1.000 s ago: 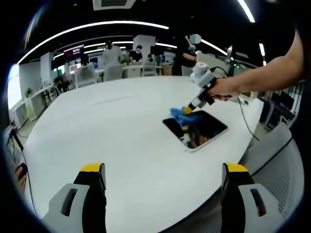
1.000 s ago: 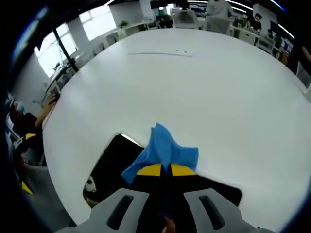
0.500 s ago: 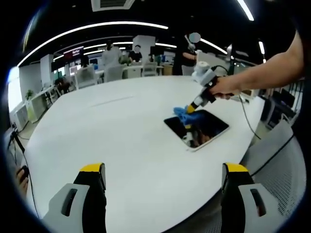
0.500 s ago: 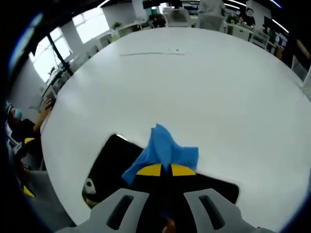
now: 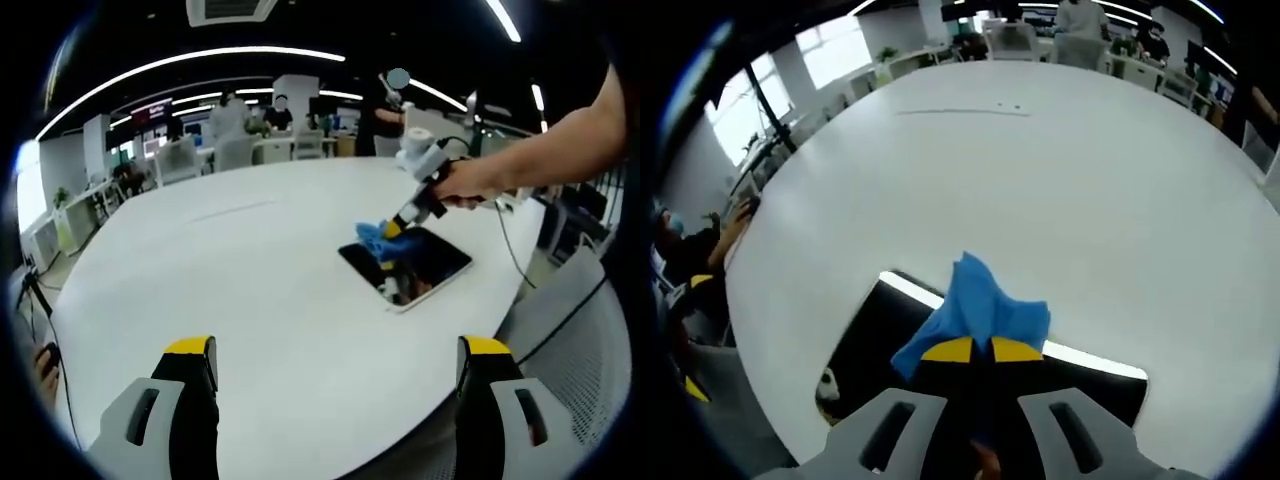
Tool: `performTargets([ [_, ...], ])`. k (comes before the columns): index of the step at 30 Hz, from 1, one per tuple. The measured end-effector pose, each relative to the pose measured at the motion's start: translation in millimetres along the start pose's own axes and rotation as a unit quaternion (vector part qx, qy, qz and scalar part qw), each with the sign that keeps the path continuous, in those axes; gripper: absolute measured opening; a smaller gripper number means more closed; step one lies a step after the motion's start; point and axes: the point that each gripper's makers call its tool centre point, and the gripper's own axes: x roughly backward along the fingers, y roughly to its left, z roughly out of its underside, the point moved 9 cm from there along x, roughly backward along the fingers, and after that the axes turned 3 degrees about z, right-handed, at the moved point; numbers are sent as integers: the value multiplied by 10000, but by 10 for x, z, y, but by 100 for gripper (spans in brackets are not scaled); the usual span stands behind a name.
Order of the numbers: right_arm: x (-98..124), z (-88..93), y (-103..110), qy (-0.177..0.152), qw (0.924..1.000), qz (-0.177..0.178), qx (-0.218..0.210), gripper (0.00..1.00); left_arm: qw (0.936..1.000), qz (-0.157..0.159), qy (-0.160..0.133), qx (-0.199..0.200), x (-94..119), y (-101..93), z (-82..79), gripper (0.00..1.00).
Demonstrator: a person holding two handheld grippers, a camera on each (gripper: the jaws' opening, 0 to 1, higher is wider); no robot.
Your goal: Wipe the mirror surface with the cleaning cloth until all visible marks leave the cleaned area.
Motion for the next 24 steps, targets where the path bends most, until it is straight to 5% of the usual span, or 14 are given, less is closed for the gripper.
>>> performTargets([
  [24, 226, 413, 258, -23, 9998, -136, -130, 0, 10000, -6, -55, -59, 12, -19, -9, 100],
])
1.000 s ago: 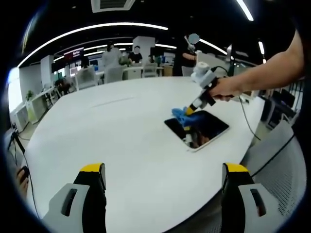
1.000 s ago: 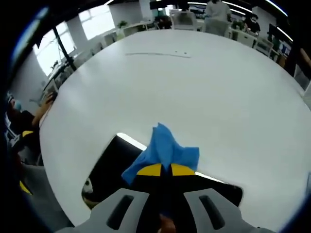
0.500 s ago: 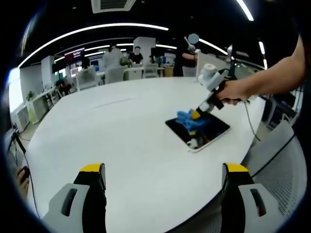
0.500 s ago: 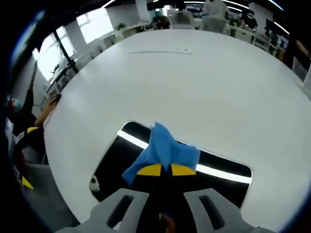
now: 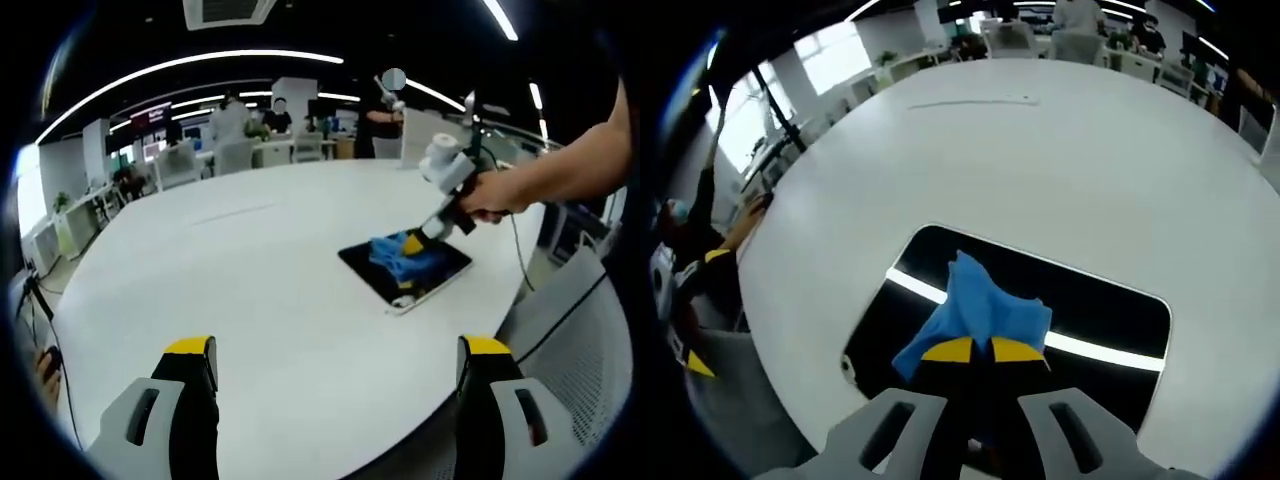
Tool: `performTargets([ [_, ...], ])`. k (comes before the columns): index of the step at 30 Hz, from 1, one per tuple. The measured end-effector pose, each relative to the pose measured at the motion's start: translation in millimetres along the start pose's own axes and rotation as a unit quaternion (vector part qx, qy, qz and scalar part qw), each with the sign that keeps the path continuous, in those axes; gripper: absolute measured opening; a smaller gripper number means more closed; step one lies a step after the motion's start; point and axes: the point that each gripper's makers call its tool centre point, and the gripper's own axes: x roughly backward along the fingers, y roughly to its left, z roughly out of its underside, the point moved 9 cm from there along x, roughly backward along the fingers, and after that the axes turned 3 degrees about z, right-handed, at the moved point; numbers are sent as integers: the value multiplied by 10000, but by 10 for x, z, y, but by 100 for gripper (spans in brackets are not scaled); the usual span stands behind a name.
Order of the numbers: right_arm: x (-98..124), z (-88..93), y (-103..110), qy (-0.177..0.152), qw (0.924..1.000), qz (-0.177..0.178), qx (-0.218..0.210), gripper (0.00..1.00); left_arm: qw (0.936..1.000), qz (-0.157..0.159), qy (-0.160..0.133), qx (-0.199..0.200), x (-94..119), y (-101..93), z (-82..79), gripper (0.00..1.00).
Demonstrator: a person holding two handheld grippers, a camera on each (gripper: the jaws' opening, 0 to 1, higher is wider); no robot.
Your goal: Wipe the mirror surface with the cleaning cloth until all visible marks leave the cleaned area.
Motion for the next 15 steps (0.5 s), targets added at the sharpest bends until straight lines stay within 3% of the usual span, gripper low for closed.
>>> performTargets([
  [15, 93, 151, 96, 85, 9998, -74, -168, 0, 10000, -14, 4, -37, -2, 5, -1, 100],
])
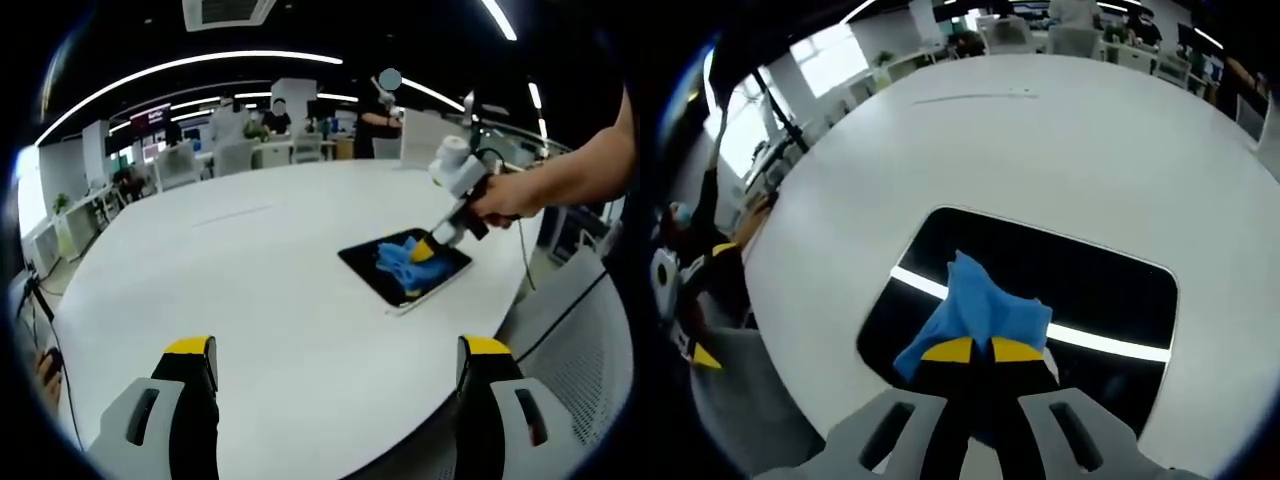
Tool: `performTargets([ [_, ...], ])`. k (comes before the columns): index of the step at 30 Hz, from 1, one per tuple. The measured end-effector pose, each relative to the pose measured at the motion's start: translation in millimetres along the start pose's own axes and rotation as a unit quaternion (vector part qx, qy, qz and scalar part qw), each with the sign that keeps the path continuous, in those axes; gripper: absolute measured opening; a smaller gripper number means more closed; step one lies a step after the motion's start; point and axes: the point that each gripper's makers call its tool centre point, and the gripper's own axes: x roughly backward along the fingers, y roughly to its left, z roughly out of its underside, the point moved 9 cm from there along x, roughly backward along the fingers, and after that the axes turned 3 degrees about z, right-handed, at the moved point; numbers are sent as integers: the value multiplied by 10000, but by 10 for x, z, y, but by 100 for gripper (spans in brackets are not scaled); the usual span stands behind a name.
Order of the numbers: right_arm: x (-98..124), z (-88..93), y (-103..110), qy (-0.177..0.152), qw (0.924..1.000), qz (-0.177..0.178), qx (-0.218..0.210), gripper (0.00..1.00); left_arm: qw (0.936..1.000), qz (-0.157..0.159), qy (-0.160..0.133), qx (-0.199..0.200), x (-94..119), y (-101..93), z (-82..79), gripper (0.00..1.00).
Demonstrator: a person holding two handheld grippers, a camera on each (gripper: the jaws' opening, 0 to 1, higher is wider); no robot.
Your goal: Wipe the mirror surface with the cleaning cloth until all visible marks leave the cleaned area.
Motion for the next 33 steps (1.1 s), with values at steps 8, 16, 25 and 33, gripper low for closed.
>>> performTargets([
  [8, 40, 77, 54, 47, 9999, -60, -127, 0, 10000, 34, 9, -20, 0, -21, -2, 100],
  [16, 69, 137, 104, 114, 9996, -97, -243, 0, 10000, 51, -11, -29, 6, -18, -3, 100],
  [25, 113, 236, 160, 182, 9993, -182, -268, 0, 10000, 90, 16, -3, 8, -22, 2, 100],
  [33, 144, 295, 196, 253, 9978, -246, -556, 0, 9999, 153, 1, 49, 6, -15, 1, 100],
])
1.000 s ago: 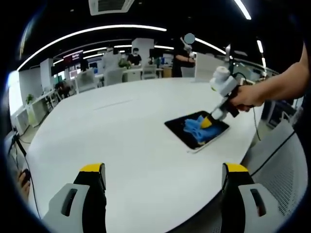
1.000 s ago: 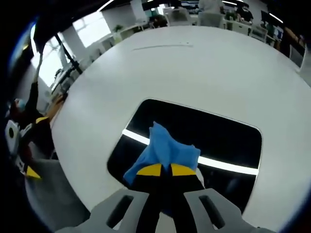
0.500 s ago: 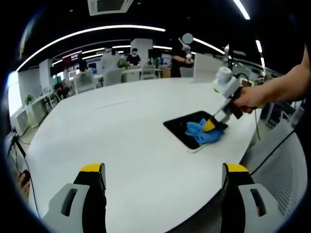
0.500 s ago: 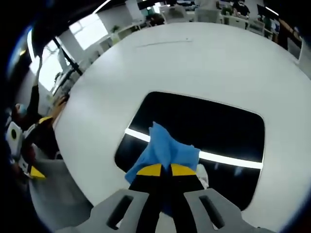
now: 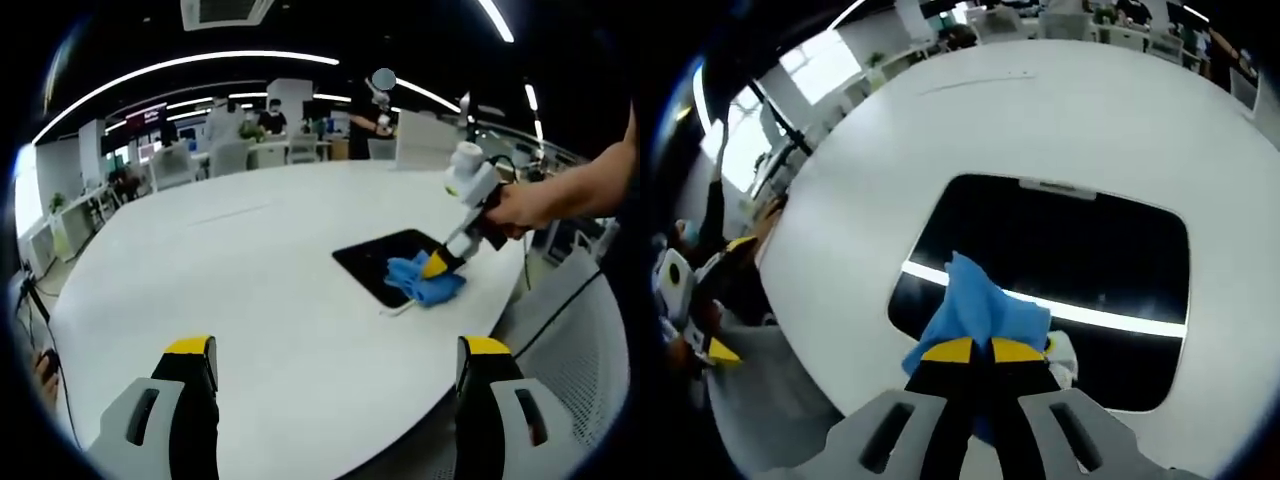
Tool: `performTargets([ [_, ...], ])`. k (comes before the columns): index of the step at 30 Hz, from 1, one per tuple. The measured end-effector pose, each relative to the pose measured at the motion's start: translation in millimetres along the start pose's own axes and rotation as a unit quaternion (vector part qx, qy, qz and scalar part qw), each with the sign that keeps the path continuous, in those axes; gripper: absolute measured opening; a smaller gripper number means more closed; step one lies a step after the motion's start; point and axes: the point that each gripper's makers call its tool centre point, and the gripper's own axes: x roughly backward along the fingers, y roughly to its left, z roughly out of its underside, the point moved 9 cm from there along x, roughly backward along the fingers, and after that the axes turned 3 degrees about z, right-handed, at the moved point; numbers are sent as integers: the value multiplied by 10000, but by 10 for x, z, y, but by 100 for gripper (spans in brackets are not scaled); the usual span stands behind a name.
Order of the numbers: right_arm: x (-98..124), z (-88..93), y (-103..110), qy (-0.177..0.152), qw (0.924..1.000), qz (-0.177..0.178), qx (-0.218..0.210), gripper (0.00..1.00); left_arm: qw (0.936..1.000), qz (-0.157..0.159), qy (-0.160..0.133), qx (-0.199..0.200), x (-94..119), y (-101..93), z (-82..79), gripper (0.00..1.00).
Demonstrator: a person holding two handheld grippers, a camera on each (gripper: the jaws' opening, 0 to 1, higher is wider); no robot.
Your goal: Wipe the mirror surface with the cleaning cloth until all visible marks leave the cleaned area.
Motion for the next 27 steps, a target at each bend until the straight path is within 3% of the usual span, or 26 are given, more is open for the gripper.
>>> performTargets([
  [3, 6, 34, 23, -98, 9997, 17, 202, 0, 10000, 37, -11, 66, 6, -8, -3, 100],
  [17, 25, 68, 20, 21, 9998, -111, 171, 0, 10000, 19, 26, 43, 18, -5, -1, 99],
  [20, 30, 103, 33, -82, 9993, -104, 348, 0, 10000, -3, 29, 16, 14, -3, -1, 99],
  [27, 20, 83, 19, -74, 9993, -171, 322, 0, 10000, -59, 34, -4, 14, 3, -4, 99],
])
